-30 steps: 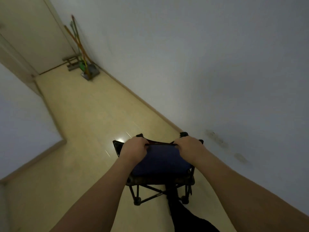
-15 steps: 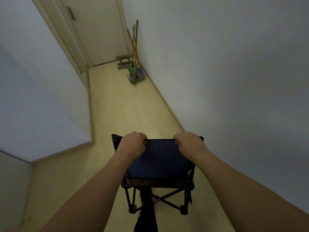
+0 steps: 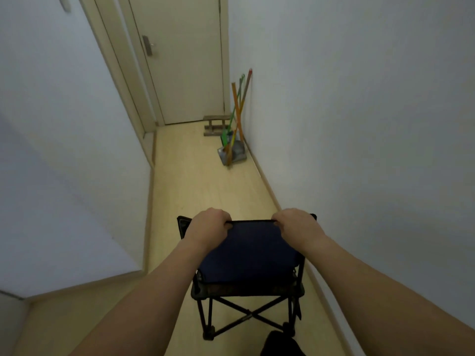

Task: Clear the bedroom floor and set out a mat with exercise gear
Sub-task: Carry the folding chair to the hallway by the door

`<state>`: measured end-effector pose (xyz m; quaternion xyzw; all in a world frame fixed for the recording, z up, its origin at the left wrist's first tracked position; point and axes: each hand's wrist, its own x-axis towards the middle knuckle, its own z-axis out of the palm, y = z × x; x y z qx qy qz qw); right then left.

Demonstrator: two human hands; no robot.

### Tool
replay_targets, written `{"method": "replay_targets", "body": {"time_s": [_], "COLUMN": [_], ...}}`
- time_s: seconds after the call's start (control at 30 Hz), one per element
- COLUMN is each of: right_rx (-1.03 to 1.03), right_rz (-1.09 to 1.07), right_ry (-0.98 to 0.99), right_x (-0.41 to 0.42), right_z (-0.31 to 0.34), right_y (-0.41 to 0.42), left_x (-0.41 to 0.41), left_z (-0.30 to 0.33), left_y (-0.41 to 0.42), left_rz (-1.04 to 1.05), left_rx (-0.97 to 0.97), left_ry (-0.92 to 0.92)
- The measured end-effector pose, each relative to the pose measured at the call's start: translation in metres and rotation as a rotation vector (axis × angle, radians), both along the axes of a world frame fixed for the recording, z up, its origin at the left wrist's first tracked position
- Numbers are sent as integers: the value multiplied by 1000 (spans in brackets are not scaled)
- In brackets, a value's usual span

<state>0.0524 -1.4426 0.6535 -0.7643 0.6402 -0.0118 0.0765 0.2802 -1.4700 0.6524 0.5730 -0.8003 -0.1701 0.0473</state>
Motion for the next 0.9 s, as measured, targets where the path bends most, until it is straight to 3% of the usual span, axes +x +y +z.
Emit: {"method": "replay_targets", "body": {"time_s": [0.27, 0.5, 0.9], "right_rx": [26, -10, -58], "right_rz": [65, 150, 284], "right_ry": [20, -32, 21], "right_x": [26, 50, 168], "right_z": [-30, -11, -10], "right_y": [-219, -421, -746], "left_x": [25, 53, 164], "left_z": [-20, 10, -3], "left_y": [-204, -392, -689], "left_rz": [41, 94, 219], "left_rx": [2, -24, -18], "left_ry": [-61, -122, -70]}}
